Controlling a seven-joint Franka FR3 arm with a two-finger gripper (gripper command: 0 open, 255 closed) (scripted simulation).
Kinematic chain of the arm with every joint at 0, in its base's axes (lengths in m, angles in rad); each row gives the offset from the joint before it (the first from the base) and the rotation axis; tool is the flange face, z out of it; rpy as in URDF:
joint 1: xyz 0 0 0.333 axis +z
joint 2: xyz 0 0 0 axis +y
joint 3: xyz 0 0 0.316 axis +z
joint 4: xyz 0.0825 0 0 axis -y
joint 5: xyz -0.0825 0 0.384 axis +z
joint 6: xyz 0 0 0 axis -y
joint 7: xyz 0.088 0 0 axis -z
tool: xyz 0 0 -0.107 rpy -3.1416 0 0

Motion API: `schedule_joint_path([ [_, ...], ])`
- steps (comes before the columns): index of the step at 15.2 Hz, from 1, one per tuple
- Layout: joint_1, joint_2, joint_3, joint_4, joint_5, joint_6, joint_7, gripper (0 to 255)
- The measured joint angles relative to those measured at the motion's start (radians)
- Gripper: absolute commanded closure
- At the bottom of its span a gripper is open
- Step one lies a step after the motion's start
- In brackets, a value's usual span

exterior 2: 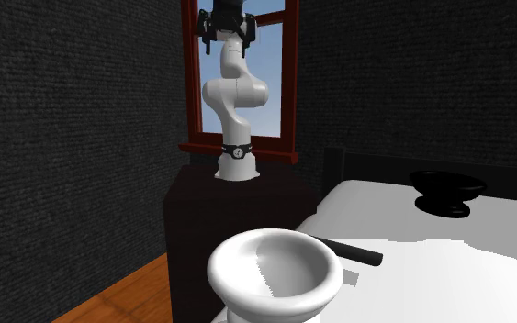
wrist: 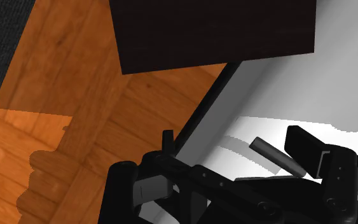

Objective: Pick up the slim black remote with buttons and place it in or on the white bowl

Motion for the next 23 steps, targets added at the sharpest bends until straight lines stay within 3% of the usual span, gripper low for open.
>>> schedule_joint_path([
  [3, 0.01, 0.021, -0.008, -0.022, -0.001, 0.043, -0.019, 0],
  [11, 0.074, 0.204, -0.05, -0.098, 0.006, 0.311, -0.149, 0],
  [23, 0.186, 0.607, -0.07, -0.077, 0.08, 0.699, -0.361, 0],
])
